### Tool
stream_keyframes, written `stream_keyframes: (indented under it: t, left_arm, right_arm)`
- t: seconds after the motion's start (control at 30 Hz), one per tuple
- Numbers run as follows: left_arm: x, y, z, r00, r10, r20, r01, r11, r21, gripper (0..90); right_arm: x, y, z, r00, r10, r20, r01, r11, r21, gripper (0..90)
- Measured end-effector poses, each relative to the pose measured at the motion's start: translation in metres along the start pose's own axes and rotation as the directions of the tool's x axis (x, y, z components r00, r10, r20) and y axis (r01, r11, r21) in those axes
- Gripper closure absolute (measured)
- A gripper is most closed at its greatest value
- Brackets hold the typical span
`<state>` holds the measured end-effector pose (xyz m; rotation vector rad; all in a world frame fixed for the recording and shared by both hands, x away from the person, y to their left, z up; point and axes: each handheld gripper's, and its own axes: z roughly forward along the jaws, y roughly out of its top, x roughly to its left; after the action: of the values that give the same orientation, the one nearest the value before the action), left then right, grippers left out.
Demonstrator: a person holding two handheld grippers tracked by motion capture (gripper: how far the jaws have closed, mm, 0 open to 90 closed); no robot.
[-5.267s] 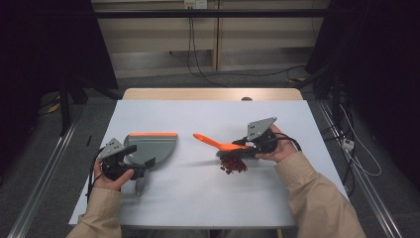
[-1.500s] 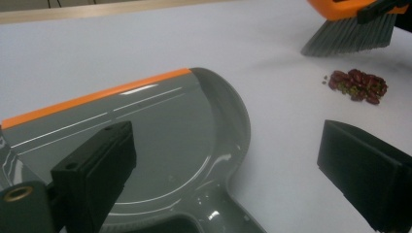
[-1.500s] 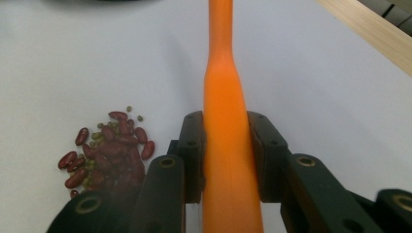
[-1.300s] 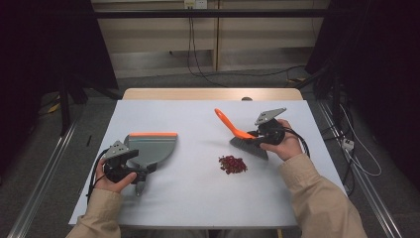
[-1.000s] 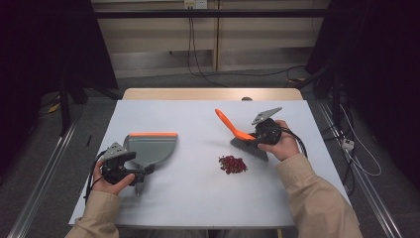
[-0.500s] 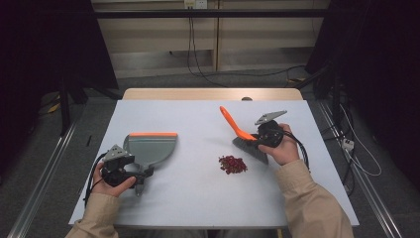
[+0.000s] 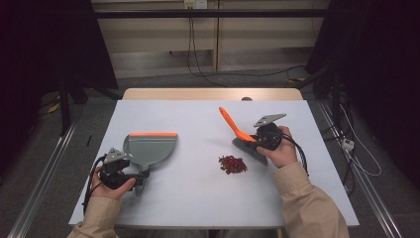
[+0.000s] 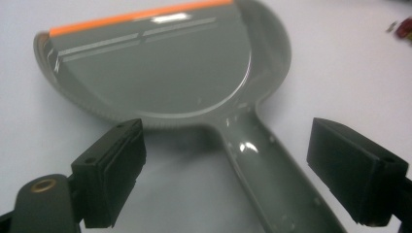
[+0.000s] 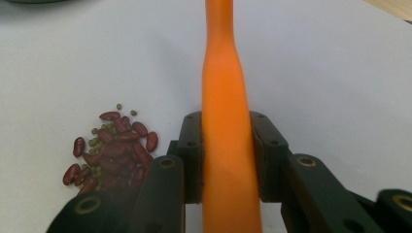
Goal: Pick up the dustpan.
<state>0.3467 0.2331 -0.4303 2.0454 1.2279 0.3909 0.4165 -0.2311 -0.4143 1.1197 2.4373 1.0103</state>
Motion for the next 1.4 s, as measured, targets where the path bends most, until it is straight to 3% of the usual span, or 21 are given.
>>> stream_keyframes:
  t: [0.1, 0.17, 0.2, 0.27, 0.3, 0.33, 0.43, 0.53, 0.73, 0.83, 0.93, 1.03, 1.13, 1.23, 1.27, 1.3, 1.37, 1.4]
  left_arm:
    - [-0.008, -0.003, 0.004, 0.9999, -0.009, -0.007, 0.009, 0.9983, 0.058, 20.0]
    - [-0.009, -0.001, 0.01, 0.9992, -0.02, 0.034, 0.017, 0.9961, 0.087, 36.2]
    - [-0.008, 0.001, 0.014, 0.9994, -0.02, 0.027, 0.017, 0.9955, 0.093, 45.1]
    - [-0.008, 0.006, 0.021, 0.9997, -0.016, -0.018, 0.018, 0.9953, 0.095, 51.8]
    - [-0.007, 0.009, 0.023, 0.9996, -0.017, -0.022, 0.019, 0.994, 0.108, 55.6]
    - [-0.008, 0.01, 0.025, 0.9992, -0.009, -0.039, 0.013, 0.9937, 0.112, 56.5]
    - [-0.003, 0.013, 0.025, 0.9996, -0.003, -0.027, 0.006, 0.9925, 0.122, 57.9]
    - [0.001, 0.017, 0.021, 0.998, 0.031, -0.055, -0.026, 0.9944, 0.103, 58.4]
    - [0.006, 0.024, 0.005, 0.9972, 0.069, 0.028, -0.071, 0.9956, 0.061, 58.8]
    - [0.004, 0.025, 0.0, 0.9913, 0.086, 0.1, -0.091, 0.9946, 0.05, 58.8]
    - [-0.004, 0.026, -0.002, 0.9744, 0.148, 0.169, -0.158, 0.9865, 0.044, 58.8]
    - [-0.015, 0.026, -0.002, 0.9526, 0.184, 0.242, -0.198, 0.9794, 0.037, 58.8]
    - [-0.025, 0.025, -0.001, 0.9254, 0.247, 0.288, -0.271, 0.9616, 0.046, 58.8]
    - [-0.038, 0.021, 0.002, 0.9014, 0.272, 0.337, -0.304, 0.9514, 0.046, 58.8]
    - [-0.042, 0.02, 0.002, 0.8996, 0.287, 0.329, -0.32, 0.9462, 0.049, 58.8]
    - [-0.045, 0.019, 0.003, 0.8826, 0.309, 0.355, -0.347, 0.9365, 0.049, 58.8]
    - [-0.051, 0.017, 0.003, 0.8681, 0.33, 0.371, -0.376, 0.9251, 0.056, 58.8]
    - [-0.053, 0.016, 0.005, 0.8548, 0.332, 0.399, -0.382, 0.9225, 0.052, 58.7]
  right_arm:
    - [0.001, 0.0, 0.0, 1.0, 0.001, 0.004, -0.001, 1.0, 0.0, 70.7]
    - [0.0, 0.0, 0.0, 0.9999, 0.01, 0.005, -0.01, 1.0, -0.002, 70.7]
    - [0.0, 0.0, 0.0, 1.0, 0.009, 0.003, -0.009, 1.0, -0.004, 70.7]
    - [-0.001, 0.0, 0.001, 0.9999, 0.015, 0.001, -0.015, 1.0, -0.008, 70.7]
    - [0.0, 0.0, 0.001, 0.9999, 0.014, 0.002, -0.014, 1.0, -0.007, 70.7]
    - [0.0, 0.0, 0.0, 0.9999, 0.011, 0.004, -0.011, 1.0, -0.007, 70.8]
    - [0.0, -0.001, 0.0, 0.9999, 0.012, 0.0, -0.012, 1.0, -0.012, 70.7]
    - [-0.001, -0.003, -0.001, 0.9998, 0.019, -0.001, -0.019, 1.0, -0.02, 70.7]
    - [-0.003, -0.004, -0.001, 0.9996, 0.028, -0.003, -0.028, 0.999, -0.034, 70.7]
    - [-0.003, -0.005, -0.001, 0.9996, 0.028, 0.0, -0.028, 0.999, -0.036, 70.7]
    - [-0.003, -0.005, -0.001, 0.9996, 0.029, -0.001, -0.029, 0.999, -0.039, 70.7]
    - [-0.003, -0.006, -0.002, 0.9994, 0.034, -0.003, -0.034, 0.999, -0.042, 70.7]
    - [-0.004, -0.006, -0.001, 0.9992, 0.041, -0.001, -0.041, 0.998, -0.048, 70.7]
    - [-0.004, -0.006, -0.001, 0.9992, 0.04, 0.0, -0.04, 0.998, -0.05, 70.7]
    - [-0.004, -0.006, -0.001, 0.9992, 0.04, 0.0, -0.04, 0.998, -0.049, 70.7]
    - [-0.004, -0.006, -0.001, 0.9992, 0.039, 0.001, -0.039, 0.998, -0.049, 70.7]
    - [-0.005, -0.006, -0.001, 0.9992, 0.041, 0.001, -0.04, 0.998, -0.048, 70.7]
    - [-0.005, -0.006, -0.001, 0.9991, 0.043, 0.001, -0.043, 0.998, -0.05, 70.7]
